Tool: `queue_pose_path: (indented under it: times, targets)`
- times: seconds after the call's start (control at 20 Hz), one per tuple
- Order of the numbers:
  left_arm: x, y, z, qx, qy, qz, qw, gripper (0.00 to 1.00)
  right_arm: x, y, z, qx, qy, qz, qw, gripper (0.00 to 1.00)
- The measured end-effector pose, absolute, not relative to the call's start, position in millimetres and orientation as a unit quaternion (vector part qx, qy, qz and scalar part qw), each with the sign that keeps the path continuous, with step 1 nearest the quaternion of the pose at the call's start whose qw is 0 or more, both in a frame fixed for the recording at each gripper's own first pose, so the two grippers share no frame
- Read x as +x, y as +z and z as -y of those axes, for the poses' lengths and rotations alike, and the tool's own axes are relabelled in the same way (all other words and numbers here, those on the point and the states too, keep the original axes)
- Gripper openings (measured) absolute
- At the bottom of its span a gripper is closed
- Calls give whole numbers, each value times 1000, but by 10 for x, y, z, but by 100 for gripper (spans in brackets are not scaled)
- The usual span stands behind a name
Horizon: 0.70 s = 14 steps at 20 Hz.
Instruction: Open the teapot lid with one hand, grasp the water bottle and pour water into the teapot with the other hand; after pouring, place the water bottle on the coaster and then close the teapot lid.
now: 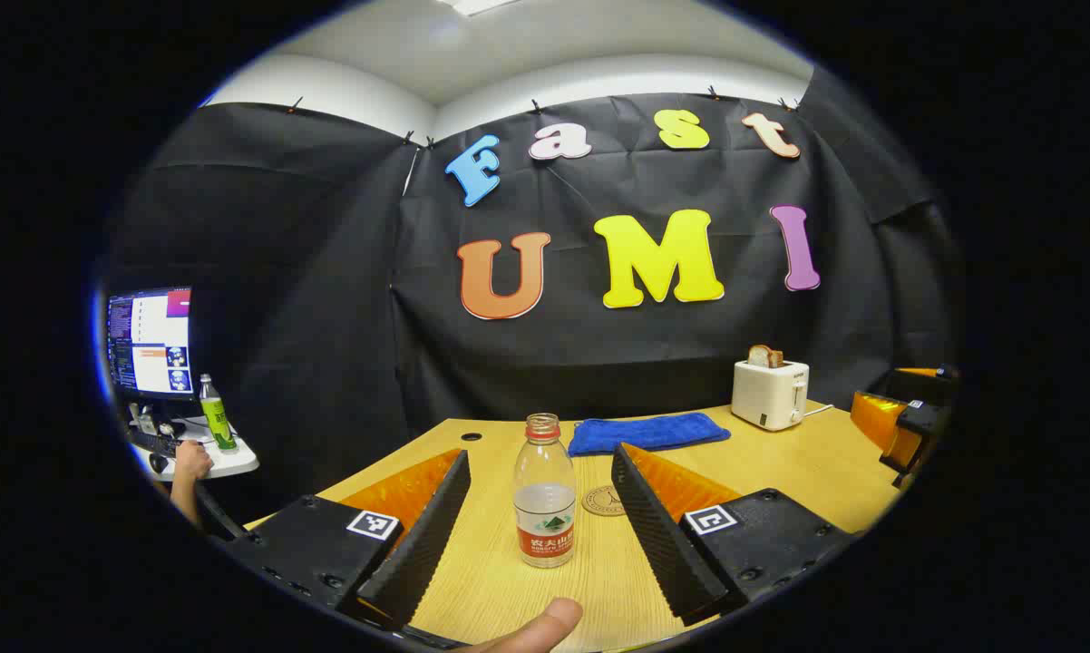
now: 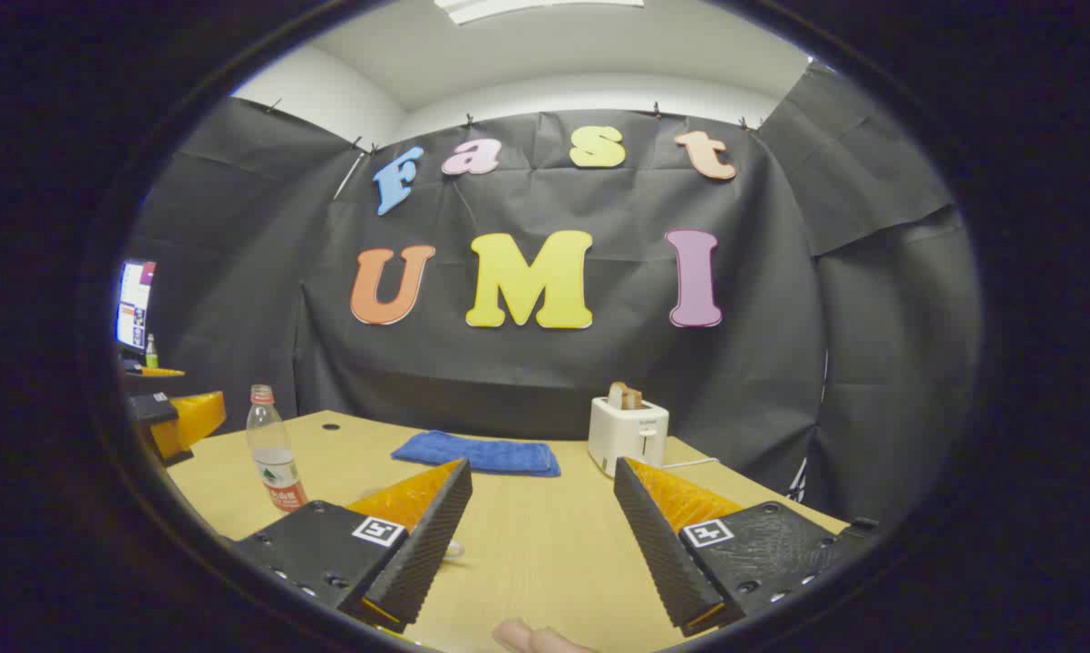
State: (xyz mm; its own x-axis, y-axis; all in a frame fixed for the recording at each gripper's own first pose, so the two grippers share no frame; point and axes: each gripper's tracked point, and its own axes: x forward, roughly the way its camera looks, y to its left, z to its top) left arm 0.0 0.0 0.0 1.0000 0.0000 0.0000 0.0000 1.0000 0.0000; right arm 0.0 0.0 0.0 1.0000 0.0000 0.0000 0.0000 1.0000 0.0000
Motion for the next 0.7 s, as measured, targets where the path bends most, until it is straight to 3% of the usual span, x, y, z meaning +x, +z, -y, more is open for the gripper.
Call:
queue_pose_path:
  times: [0.15,0.7]
  targets:
    - [25,-79,-45,5,6,-8,1000,98,-10,-135,-68,-5,14,-27,1000,94]
    - [96,-287,70,9,-7,-36,999,98,2,-194,-123,-11,32,-38,999,95]
